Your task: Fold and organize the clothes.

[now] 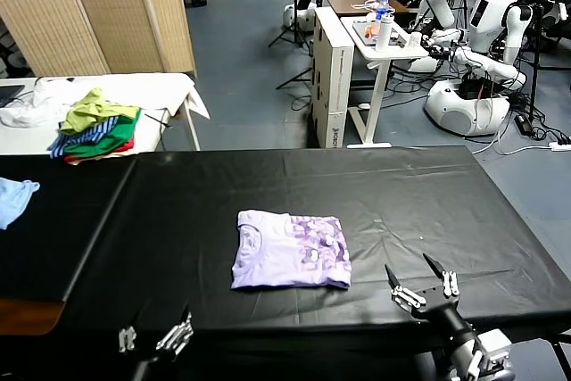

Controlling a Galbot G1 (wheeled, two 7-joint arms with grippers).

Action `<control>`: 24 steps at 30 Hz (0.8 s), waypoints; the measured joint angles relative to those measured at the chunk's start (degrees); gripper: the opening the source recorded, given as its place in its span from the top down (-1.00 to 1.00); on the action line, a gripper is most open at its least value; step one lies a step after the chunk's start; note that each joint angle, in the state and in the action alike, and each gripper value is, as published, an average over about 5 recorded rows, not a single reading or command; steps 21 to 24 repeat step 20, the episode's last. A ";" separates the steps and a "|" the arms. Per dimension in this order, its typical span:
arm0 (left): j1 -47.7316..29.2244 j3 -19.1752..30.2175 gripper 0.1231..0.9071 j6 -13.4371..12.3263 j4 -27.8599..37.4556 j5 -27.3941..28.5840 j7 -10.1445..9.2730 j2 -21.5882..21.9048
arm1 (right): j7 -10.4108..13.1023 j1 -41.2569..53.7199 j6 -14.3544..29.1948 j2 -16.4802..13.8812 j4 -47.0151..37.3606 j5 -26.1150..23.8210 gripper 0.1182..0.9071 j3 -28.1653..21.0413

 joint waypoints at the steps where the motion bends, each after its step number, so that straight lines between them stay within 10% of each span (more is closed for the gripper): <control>1: 0.34 -0.20 -1.00 -0.01 -0.22 -0.31 0.14 0.05 | 0.01 -0.34 0.00 0.10 0.24 -0.06 -1.00 0.08; 24: 3.97 -1.39 -1.00 0.92 -2.04 -0.28 0.55 0.28 | 1.03 -3.36 -2.71 0.72 1.39 -0.80 -1.00 0.40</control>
